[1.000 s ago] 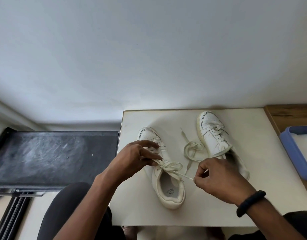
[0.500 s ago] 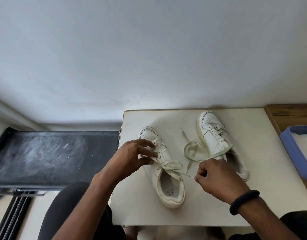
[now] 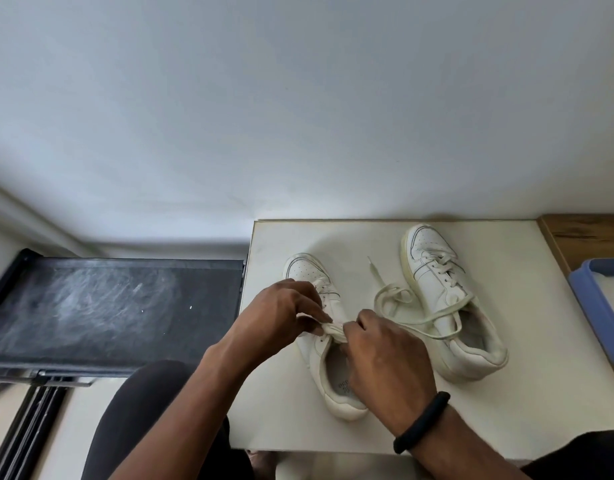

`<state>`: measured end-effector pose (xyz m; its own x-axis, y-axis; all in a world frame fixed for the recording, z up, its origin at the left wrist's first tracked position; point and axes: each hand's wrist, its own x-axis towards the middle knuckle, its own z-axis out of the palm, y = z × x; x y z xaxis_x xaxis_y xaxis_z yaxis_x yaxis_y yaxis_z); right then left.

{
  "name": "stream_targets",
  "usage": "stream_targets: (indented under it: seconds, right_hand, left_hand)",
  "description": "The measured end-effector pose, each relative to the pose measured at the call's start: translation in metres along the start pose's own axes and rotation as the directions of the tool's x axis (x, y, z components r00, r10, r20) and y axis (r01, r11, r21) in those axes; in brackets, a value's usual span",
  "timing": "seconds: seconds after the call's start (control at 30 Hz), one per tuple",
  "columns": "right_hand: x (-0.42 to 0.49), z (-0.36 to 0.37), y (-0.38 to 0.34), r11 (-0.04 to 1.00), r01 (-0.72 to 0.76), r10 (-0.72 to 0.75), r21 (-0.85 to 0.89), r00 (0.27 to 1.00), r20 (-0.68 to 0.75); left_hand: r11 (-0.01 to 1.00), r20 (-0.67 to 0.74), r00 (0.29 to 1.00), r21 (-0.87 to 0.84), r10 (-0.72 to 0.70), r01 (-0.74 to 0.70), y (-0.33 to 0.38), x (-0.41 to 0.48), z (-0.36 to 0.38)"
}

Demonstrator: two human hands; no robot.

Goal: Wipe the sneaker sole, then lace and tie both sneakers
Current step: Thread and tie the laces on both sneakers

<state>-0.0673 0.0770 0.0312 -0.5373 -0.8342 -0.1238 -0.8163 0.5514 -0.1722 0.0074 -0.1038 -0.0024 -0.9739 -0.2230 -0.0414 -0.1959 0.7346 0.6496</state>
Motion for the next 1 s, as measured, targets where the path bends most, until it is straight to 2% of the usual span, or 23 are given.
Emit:
stream_targets:
  seconds: [0.07,0.17,0.37,0.5,0.63,0.7,0.8,0.83,0.9,0.97,1.0]
  right_hand:
    - [-0.001,-0.003,0.002,1.000,-0.006,0.007,0.009,0.997,-0.072]
    - [-0.009,-0.011,-0.005,1.000,0.024,-0.024,0.008,0.995,-0.100]
    - [-0.010,0.012,-0.014,0.998,-0.007,0.013,-0.070,0.997,0.077]
    - [-0.002,0.006,-0.015,0.995,0.021,-0.001,-0.102,0.982,0.189]
    - [-0.002,-0.011,-0.012,0.997,0.032,-0.021,-0.065,0.987,0.157]
    - [-0.003,-0.019,-0.002,0.999,0.002,-0.007,0.033,0.988,0.154]
    - [-0.006,-0.032,0.012,0.986,-0.059,0.040,0.154,0.991,0.124]
    - [-0.007,-0.035,0.014,0.981,-0.080,0.059,0.177,0.991,0.122]
    - [-0.008,-0.034,0.012,0.974,-0.104,0.081,0.203,0.990,0.119]
    - [-0.007,-0.028,0.008,0.974,-0.102,0.082,0.204,0.991,0.106]
    - [-0.006,-0.025,0.005,0.977,-0.092,0.069,0.194,0.990,0.120]
  left_hand:
    - [0.999,-0.026,0.999,0.021,-0.028,0.029,0.000,0.000,-0.001]
    - [0.998,-0.029,0.998,0.037,-0.049,0.050,0.002,0.001,-0.001]
    - [0.989,-0.015,0.990,0.048,-0.139,0.139,0.002,0.002,-0.004]
    - [0.974,0.047,0.973,0.011,-0.226,0.226,0.001,0.000,-0.008]
    - [0.951,-0.003,0.952,0.053,-0.305,0.304,-0.004,-0.003,-0.017]
    - [0.915,-0.127,0.915,0.086,-0.383,0.395,-0.007,-0.004,-0.022]
    - [0.805,-0.302,0.757,-0.068,-0.580,0.589,-0.006,-0.006,-0.029]
    - [0.758,-0.271,0.710,-0.155,-0.650,0.634,-0.004,-0.007,-0.030]
    - [0.666,-0.072,0.676,-0.277,-0.733,0.693,0.006,-0.008,-0.030]
    - [0.622,0.130,0.681,-0.313,-0.721,0.718,0.019,-0.007,-0.024]
    - [0.637,0.165,0.698,-0.307,-0.697,0.707,0.023,-0.006,-0.019]
